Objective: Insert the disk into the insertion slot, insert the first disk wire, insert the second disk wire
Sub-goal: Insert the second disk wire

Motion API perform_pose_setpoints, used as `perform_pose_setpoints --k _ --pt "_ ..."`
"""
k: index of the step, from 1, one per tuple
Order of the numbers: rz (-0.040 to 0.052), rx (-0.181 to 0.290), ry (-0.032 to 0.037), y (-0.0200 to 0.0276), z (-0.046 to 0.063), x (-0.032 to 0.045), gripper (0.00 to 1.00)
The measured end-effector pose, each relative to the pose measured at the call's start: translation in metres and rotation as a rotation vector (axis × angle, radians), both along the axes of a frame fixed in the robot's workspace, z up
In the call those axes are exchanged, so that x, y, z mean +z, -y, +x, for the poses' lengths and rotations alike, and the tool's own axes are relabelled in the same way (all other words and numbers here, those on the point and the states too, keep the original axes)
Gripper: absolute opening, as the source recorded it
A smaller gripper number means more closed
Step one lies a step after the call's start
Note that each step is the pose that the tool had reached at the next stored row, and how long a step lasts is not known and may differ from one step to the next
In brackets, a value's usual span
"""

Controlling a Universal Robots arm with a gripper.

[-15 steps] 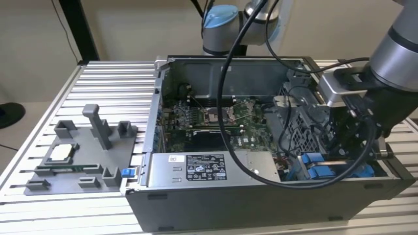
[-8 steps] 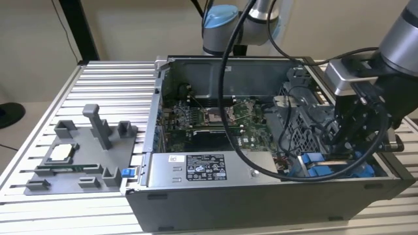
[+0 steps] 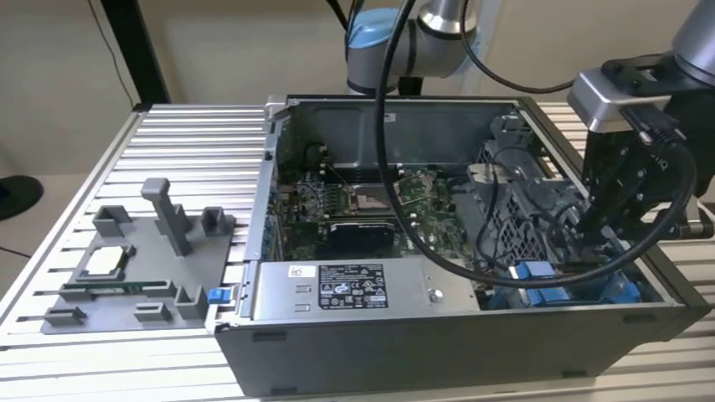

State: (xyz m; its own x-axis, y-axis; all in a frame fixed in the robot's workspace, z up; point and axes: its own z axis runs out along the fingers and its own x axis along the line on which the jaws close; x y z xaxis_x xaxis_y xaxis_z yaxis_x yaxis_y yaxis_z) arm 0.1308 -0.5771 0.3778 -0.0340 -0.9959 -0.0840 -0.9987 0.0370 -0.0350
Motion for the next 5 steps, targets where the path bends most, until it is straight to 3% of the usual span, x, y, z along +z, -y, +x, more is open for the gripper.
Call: perform_pose_setpoints --k 5 --pt "0.0 0.0 -0.0005 0.0 0.0 0.0001 1.0"
